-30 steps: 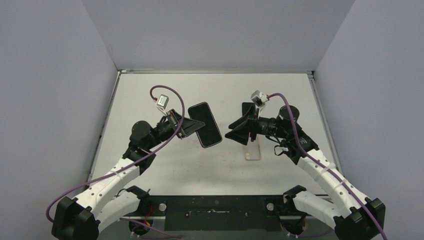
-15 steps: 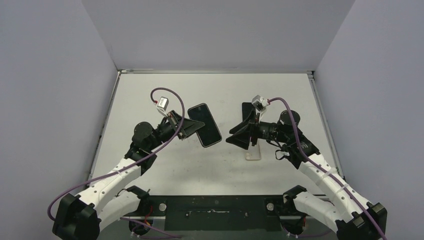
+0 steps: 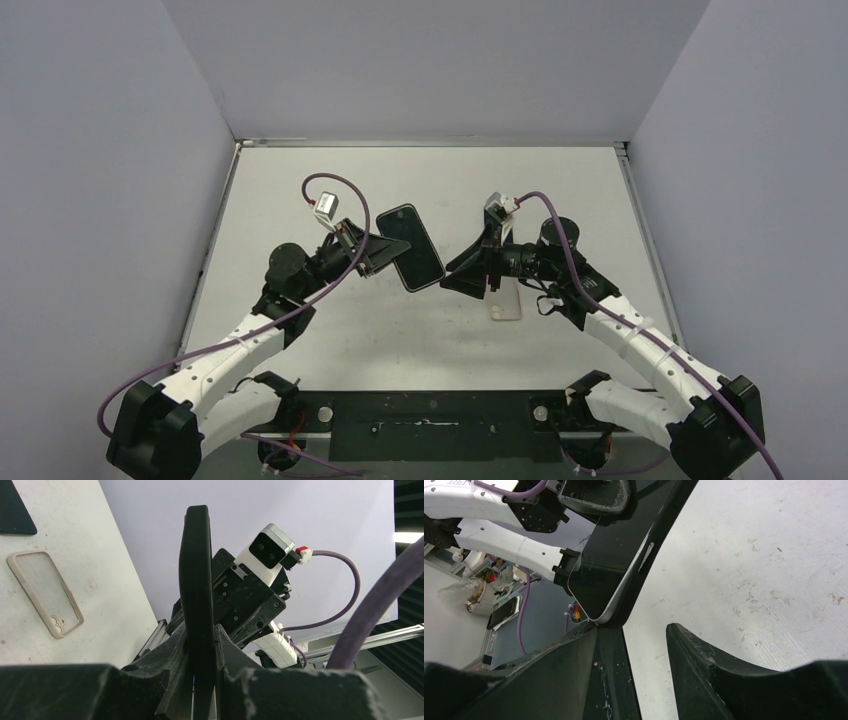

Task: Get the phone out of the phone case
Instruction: Remove the phone case from the phone.

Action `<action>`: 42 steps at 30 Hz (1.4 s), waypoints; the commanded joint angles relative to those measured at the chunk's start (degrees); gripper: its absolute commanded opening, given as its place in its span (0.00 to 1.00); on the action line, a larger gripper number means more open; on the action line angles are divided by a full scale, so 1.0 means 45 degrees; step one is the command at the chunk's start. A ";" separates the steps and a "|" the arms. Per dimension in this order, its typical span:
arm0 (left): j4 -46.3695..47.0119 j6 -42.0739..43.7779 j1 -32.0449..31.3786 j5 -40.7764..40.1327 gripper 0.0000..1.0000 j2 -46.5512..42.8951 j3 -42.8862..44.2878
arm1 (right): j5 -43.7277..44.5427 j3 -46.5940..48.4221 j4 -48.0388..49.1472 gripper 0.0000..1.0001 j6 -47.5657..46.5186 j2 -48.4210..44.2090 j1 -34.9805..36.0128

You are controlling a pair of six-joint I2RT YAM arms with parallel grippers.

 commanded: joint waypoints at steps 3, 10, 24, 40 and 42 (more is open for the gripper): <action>0.2022 -0.0332 0.0066 0.0138 0.00 0.0223 0.0326 | -0.0275 0.0227 0.1505 0.54 0.0051 0.0360 0.0098; 0.2695 -0.0610 0.0052 0.0785 0.00 0.0547 0.0488 | 0.0001 0.0066 0.1758 0.50 -0.0006 0.0897 0.0024; 0.4955 -0.1777 -0.0315 0.1949 0.00 0.1525 0.0757 | 0.0130 -0.0051 0.2808 0.36 0.0699 0.2023 -0.0328; 0.6882 -0.2270 -0.0695 0.3084 0.00 0.2747 0.1138 | 0.0098 0.0866 0.3378 0.26 0.1663 0.3249 -0.0949; 0.7296 -0.2365 -0.0695 0.3384 0.00 0.2993 0.1348 | 0.0203 0.0867 0.3424 0.26 0.1737 0.3311 -0.0945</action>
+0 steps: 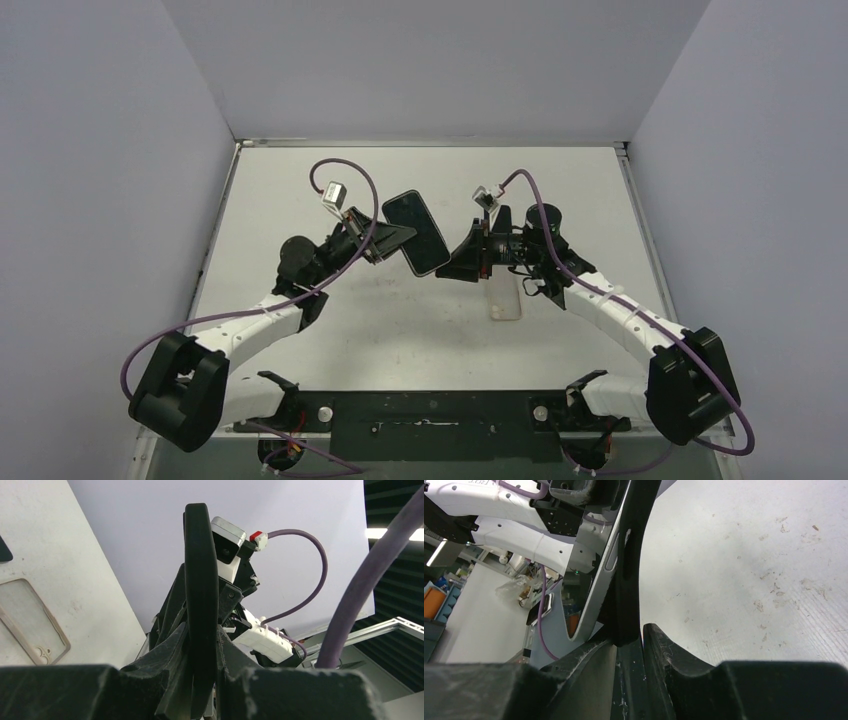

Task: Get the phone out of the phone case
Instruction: Remove the phone case from the phone.

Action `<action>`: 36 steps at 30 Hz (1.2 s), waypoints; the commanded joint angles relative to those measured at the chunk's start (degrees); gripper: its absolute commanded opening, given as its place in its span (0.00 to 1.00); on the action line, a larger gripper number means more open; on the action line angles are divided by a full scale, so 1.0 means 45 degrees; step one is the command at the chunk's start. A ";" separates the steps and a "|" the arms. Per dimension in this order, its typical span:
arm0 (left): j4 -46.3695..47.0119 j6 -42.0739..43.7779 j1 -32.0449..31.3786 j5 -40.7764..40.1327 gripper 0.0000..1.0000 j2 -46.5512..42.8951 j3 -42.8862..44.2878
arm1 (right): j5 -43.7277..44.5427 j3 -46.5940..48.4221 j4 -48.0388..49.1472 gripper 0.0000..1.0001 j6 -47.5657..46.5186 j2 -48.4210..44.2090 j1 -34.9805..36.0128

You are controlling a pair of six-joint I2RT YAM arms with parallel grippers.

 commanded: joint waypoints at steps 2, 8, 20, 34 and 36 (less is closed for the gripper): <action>0.3274 -0.1193 -0.0901 0.3378 0.00 0.0173 0.1510 | 0.2250 0.0695 0.1175 0.25 0.0285 0.0511 -0.0227; 0.3237 -0.0934 -0.1082 0.4010 0.00 0.0400 0.1553 | 0.2815 0.1099 0.2530 0.22 0.2241 0.1124 -0.0234; 0.2493 -0.0274 -0.1025 0.3166 0.00 0.0488 0.1243 | 0.3592 0.1684 0.1188 0.23 0.1197 0.1311 0.0052; 0.0177 0.1989 0.1400 0.1481 0.00 0.0676 0.1725 | 0.4659 0.0542 -0.2897 0.60 -0.0014 -0.2398 -0.0070; -0.0128 0.2300 0.1428 0.1598 0.00 0.0708 0.1879 | 0.4709 0.0585 -0.3067 0.62 0.0197 -0.2827 -0.0067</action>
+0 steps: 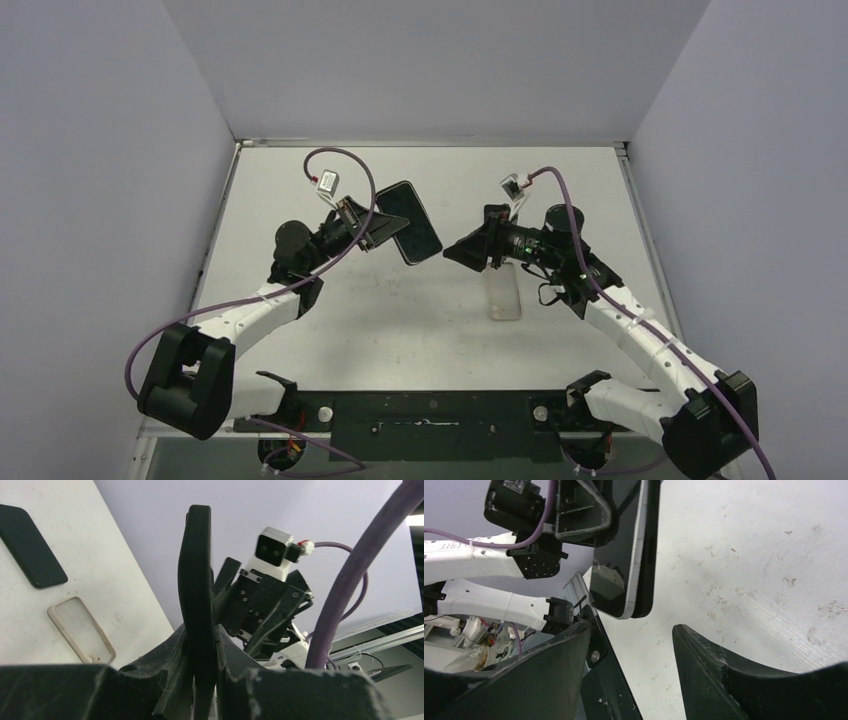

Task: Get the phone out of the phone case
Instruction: Remove the phone case from the phone.

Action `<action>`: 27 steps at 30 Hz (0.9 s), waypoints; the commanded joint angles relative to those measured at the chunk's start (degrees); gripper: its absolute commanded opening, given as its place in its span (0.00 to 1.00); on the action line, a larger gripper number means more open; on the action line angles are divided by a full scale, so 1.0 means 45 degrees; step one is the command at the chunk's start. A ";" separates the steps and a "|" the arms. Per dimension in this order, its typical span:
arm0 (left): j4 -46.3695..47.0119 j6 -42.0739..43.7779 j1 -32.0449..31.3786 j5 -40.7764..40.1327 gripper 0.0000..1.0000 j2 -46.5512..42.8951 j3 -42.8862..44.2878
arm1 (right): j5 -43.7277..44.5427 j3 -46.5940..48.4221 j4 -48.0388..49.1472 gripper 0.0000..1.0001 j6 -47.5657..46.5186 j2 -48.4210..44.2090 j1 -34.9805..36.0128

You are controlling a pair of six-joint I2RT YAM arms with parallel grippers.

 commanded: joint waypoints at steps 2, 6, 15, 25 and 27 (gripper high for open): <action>0.0084 0.0696 0.0150 0.0688 0.00 -0.0101 0.1053 | 0.0944 -0.0027 -0.0302 0.63 0.0493 -0.1288 0.0013; 0.0110 0.0677 0.0135 0.0747 0.00 -0.0169 0.0975 | 0.0708 -0.0121 0.0754 0.63 0.1722 -0.1428 0.0183; 0.1075 0.0054 0.0079 0.0991 0.00 -0.0112 0.0796 | 0.1251 -0.0283 0.1898 0.57 0.2741 -0.0583 0.1404; 0.1281 -0.0023 0.0074 0.1074 0.00 -0.0238 0.0610 | 0.2125 -0.0097 0.1051 0.55 0.2186 -0.0714 0.1543; 0.1158 0.0074 0.0074 0.1033 0.00 -0.0229 0.0585 | 0.2370 -0.0014 0.0662 0.55 0.1993 -0.0865 0.1543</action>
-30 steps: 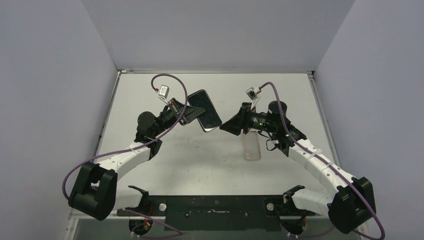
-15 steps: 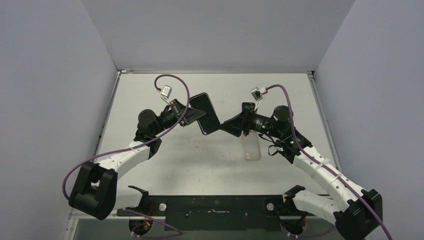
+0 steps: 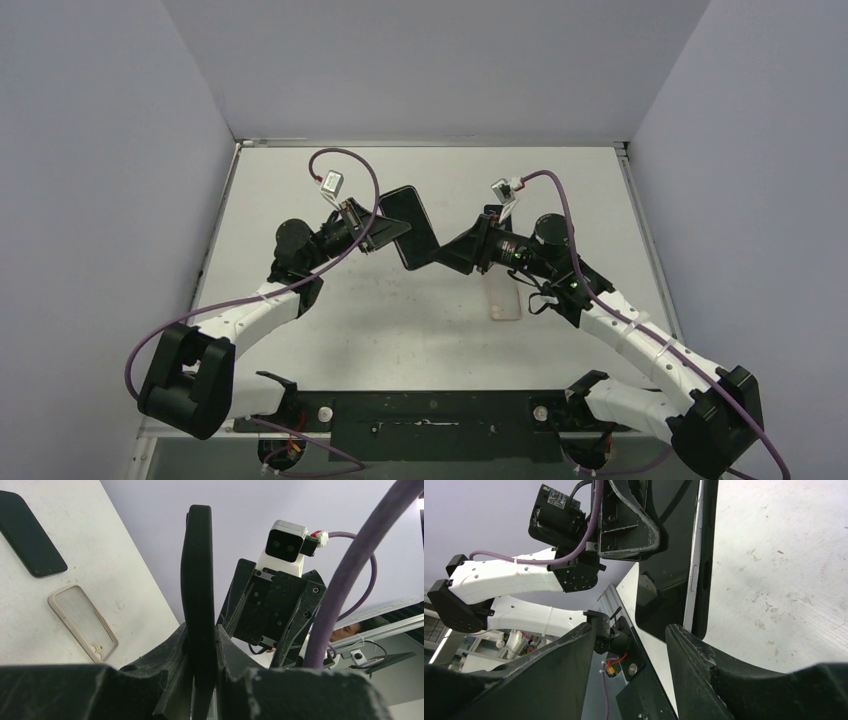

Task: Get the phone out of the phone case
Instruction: Remove the phone case from the phone.

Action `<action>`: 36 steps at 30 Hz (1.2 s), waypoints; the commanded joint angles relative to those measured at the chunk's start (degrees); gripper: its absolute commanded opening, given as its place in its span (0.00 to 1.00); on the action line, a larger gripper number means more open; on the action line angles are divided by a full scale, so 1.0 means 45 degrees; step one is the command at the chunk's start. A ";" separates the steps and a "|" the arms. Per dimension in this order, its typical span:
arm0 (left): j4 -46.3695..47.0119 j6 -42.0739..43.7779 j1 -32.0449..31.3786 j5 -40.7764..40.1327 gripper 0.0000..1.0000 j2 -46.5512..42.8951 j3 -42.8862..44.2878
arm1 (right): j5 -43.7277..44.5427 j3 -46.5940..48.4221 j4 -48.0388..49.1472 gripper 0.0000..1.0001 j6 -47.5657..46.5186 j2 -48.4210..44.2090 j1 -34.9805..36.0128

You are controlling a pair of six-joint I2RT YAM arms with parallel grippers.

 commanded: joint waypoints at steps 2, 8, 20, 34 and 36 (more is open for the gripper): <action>0.1747 -0.0282 -0.0004 0.0180 0.00 -0.0231 0.0421 | 0.1189 0.0331 -0.1055 0.55 -0.0769 -0.0536 0.0033; 0.1811 -0.0282 -0.0004 0.0238 0.00 -0.0141 0.0481 | 0.1487 0.0343 -0.1766 0.55 -0.1112 -0.0740 0.0032; 0.1635 -0.0219 -0.0023 0.0172 0.00 -0.0227 0.0393 | 0.0602 0.0063 -0.0342 0.49 -0.0511 -0.0678 0.0052; 0.1525 -0.0145 -0.0233 0.0035 0.00 -0.0440 0.0418 | 0.0143 -0.0258 0.0089 0.43 -0.0009 -0.0712 0.0101; 0.1440 -0.0093 -0.0272 -0.0004 0.00 -0.0513 0.0399 | -0.0005 -0.0365 0.0454 0.43 0.0174 -0.0645 0.0163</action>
